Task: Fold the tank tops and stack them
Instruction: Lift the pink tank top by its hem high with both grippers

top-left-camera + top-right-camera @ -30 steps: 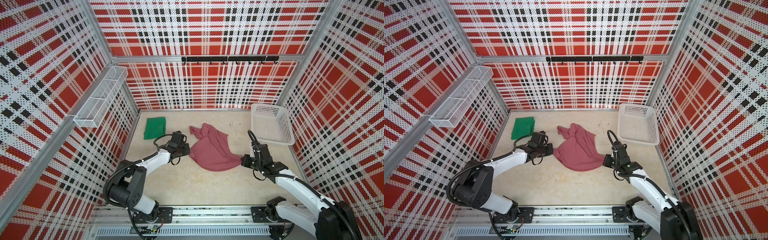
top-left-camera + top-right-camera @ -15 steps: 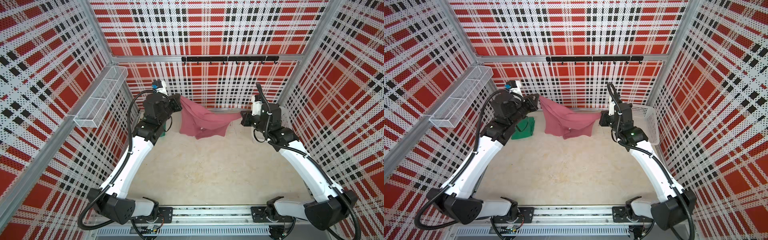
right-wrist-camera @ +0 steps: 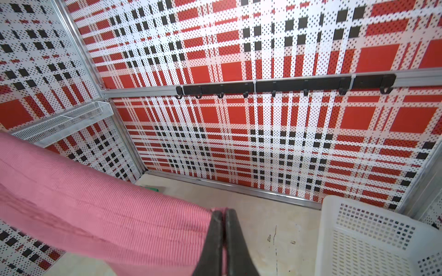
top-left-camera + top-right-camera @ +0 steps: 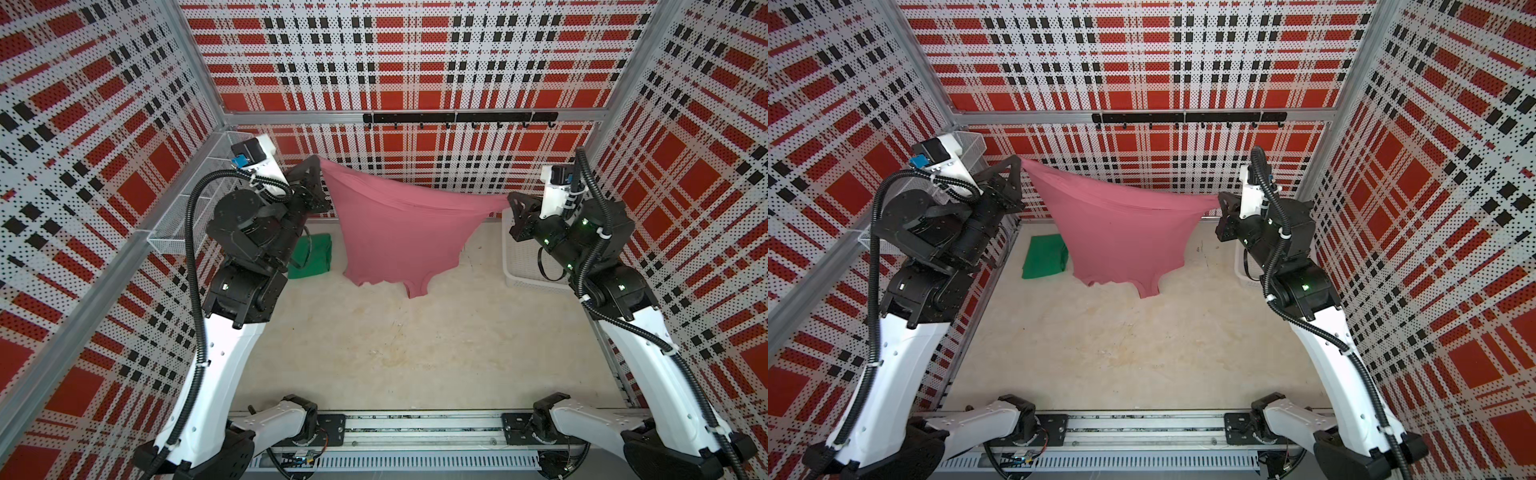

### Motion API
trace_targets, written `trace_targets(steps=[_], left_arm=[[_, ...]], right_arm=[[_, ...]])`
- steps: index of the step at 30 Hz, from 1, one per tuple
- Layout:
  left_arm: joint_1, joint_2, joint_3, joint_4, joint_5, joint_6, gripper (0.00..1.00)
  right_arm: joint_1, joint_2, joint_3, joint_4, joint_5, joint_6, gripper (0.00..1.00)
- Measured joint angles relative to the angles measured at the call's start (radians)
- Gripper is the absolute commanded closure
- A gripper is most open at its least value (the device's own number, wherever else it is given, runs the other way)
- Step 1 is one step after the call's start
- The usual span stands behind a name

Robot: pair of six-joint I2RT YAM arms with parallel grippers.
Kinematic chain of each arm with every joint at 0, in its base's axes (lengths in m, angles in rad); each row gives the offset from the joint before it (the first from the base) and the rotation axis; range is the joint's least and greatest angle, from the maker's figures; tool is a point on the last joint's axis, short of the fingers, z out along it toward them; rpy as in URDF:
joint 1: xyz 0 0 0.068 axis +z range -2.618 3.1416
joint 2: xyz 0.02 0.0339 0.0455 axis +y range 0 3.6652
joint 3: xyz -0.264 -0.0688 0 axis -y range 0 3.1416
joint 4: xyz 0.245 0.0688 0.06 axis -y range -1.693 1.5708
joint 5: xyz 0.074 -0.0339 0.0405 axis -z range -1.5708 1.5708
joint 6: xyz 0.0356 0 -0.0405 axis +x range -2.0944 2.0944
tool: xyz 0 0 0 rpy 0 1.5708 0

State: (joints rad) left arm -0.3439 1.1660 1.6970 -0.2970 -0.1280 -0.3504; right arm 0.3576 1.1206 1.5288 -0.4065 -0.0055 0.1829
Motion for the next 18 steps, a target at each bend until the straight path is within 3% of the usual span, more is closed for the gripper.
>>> trace_targets(steps=[5,13,18], left_arm=[[0.039,0.072,0.000,-0.016,0.047,0.013,1.00],[0.146,0.366,0.006,0.032,0.194,0.026,1.00],[0.176,0.558,0.166,0.060,0.253,0.021,1.00]], right_arm=[[-0.007,0.027,0.027,0.000,-0.018,-0.035,1.00],[-0.046,0.285,0.086,0.069,-0.096,-0.115,1.00],[-0.088,0.465,0.194,0.130,-0.166,-0.133,1.00]])
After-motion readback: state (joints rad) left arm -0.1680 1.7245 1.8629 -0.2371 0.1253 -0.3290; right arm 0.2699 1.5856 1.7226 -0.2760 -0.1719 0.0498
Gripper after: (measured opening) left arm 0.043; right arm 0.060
